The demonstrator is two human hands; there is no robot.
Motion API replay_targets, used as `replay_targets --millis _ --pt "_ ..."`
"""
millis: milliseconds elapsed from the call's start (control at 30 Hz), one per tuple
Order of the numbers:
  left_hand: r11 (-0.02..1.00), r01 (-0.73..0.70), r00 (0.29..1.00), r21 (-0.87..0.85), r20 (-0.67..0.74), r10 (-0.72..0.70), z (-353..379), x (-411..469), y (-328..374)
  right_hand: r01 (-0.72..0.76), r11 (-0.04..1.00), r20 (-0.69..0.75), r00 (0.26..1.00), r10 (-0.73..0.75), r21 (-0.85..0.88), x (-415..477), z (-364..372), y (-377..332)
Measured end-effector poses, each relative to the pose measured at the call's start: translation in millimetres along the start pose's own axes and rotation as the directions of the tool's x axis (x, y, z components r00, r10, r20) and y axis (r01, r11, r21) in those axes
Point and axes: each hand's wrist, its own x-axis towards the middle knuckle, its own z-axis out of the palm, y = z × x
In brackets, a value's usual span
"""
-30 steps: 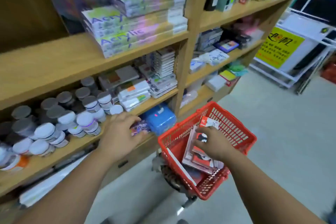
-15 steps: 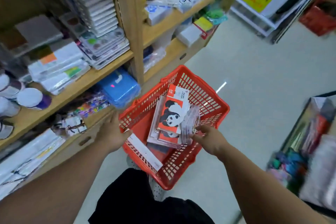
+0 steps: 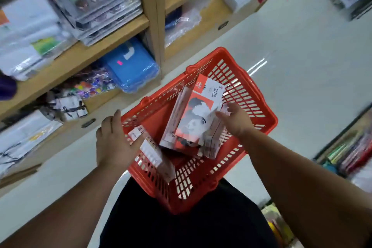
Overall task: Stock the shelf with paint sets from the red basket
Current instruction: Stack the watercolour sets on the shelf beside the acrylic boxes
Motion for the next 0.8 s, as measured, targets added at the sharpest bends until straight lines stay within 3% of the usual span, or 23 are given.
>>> replay_targets --millis 133,200,267,333,400,467,633,800 --pt "0.996 0.078 0.996 0.038 -0.054 -0.076 7.8 0.8 5.1 -0.024 0.999 0.061 0.998 0.022 0.024 39.0 8.4 -13.6" --pt "0.995 0.086 0.986 0.051 -0.15 -0.078 8.4 -0.5 14.8 -0.037 0.999 0.071 0.997 0.035 0.029 53.1 14.0 -12.6" --pt "0.998 -0.043 0.965 0.048 -0.258 0.054 6.7 -3.5 31.5 -0.07 0.995 0.09 0.994 0.063 0.072 57.9 18.9 -7.1" --pt "0.98 -0.198 0.944 0.015 -0.268 0.194 4.6 -2.6 56.0 -0.079 0.993 0.107 0.992 0.069 0.091 57.0 22.1 0.3" --pt "0.962 -0.268 0.957 -0.056 -0.131 0.259 10.7 5.5 83.0 -0.059 0.992 0.116 0.992 0.047 0.108 56.9 23.3 7.3" --pt "0.96 -0.236 0.964 -0.15 0.086 0.251 23.1 17.4 109.3 -0.055 0.985 0.123 0.992 0.035 0.161 61.2 23.4 12.3" --pt "0.943 0.138 0.881 -0.303 0.472 0.023 66.4 55.3 146.6 -0.094 0.956 0.182 0.982 0.043 0.277 72.8 17.7 17.4" --pt "0.83 0.36 0.841 -0.427 0.534 -0.09 95.8 66.2 140.4 0.047 0.978 0.32 0.941 -0.113 0.205 71.1 25.4 20.1"
